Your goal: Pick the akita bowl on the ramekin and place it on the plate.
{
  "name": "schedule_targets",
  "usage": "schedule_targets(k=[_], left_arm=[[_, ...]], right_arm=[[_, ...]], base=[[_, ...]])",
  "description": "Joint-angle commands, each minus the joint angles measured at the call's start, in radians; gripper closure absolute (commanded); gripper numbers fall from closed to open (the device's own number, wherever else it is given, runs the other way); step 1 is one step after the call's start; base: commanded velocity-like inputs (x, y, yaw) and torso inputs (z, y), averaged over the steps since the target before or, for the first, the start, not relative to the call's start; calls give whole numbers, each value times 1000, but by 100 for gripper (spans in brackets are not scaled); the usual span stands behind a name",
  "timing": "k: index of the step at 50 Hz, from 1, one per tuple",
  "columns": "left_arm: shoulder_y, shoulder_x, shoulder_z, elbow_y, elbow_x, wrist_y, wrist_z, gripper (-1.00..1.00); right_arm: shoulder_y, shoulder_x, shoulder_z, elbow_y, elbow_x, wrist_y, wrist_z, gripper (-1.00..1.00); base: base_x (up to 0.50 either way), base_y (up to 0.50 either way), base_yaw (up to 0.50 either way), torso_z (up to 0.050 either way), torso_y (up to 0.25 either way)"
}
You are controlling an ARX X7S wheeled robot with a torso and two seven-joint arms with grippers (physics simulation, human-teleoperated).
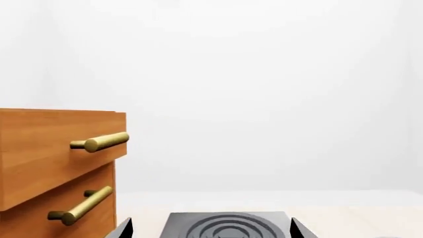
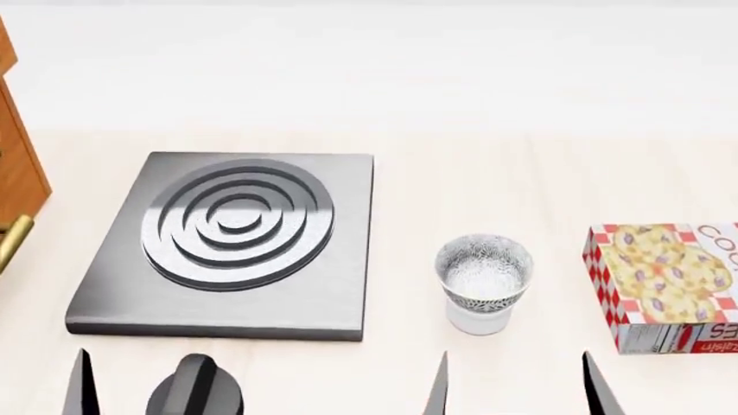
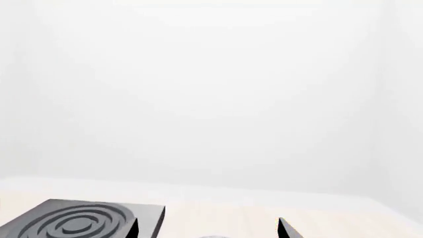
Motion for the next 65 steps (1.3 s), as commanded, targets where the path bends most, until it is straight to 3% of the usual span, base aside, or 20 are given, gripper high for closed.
schedule_targets(k=[1,13,28,29,32,46,65], left_arm=[[2,-8,0,3,-49,-5,2,-100],[6,-17,15,-4,-24,18,-16,-100],[6,-28,21,0,-21,17,-35,-100],[5,-34,35,1,39,11,-51,-100],[5,-34,23,7,-18,4,-39,-100],[8,-39,17,13,-26,26,-57,-100],[1,-64,20,47,-78,-40,-71,-100]], right_arm=[[-26,8,-2,-4,2,-43,18,-100],[-25,19,-21,-12,-10,-29,29,-100],[-14,32,-23,-9,2,-23,37,-100],[-14,33,-25,-9,1,-23,38,-100],[-16,36,-24,-12,3,-23,39,-100],[-14,47,-28,-13,9,-23,49,-100],[-18,60,-39,-20,11,-23,61,-100]], base=[[0,0,0,0,250],[0,0,0,0,250],[0,0,0,0,0],[0,0,0,0,0],[0,0,0,0,-197],[0,0,0,-2,-248],[0,0,0,35,0]])
